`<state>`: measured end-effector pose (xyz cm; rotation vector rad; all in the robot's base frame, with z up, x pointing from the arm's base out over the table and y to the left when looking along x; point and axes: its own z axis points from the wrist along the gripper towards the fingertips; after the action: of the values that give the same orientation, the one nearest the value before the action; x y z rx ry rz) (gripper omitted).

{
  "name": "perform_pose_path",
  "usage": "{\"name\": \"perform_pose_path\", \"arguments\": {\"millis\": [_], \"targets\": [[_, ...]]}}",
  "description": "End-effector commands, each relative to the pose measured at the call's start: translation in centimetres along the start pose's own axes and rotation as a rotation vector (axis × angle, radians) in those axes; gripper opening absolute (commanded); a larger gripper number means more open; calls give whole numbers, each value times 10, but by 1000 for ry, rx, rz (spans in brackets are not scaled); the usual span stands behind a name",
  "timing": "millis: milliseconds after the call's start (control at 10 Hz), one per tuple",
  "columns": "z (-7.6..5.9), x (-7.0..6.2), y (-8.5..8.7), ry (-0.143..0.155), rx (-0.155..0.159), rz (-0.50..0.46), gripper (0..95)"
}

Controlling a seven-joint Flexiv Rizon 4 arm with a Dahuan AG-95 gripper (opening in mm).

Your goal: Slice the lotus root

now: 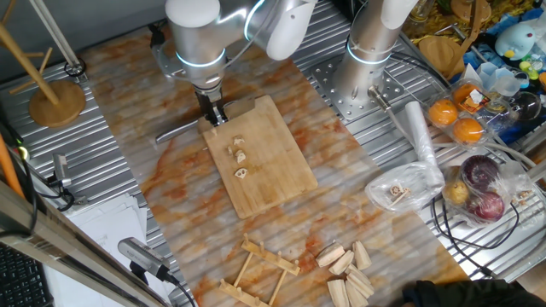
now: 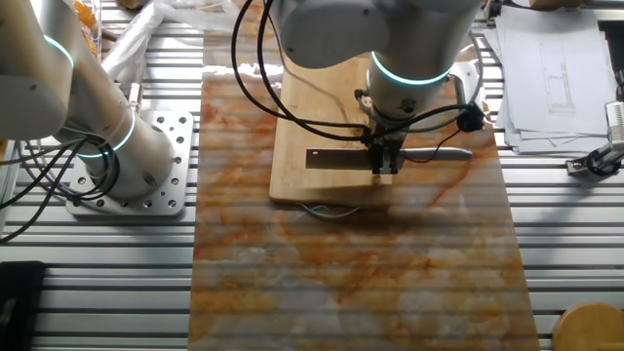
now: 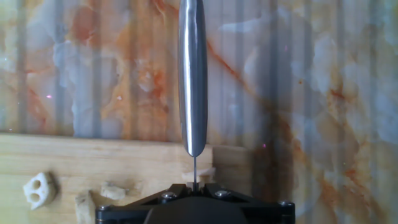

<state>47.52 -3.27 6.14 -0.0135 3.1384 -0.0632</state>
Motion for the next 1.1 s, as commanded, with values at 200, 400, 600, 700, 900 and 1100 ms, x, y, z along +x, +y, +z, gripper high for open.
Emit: {"name": "perform_pose_path", "arguments": {"millis": [200, 400, 600, 700, 900, 1100], "targets": [[-1, 0, 1, 34, -13, 28, 0], [-1, 0, 1, 33, -12, 38, 0], [-1, 0, 1, 32, -10, 43, 0], [-1, 0, 1, 32, -7, 45, 0], [3, -1, 0, 31, 2, 45, 0], [10, -2, -2, 22, 8, 43, 0]]}}
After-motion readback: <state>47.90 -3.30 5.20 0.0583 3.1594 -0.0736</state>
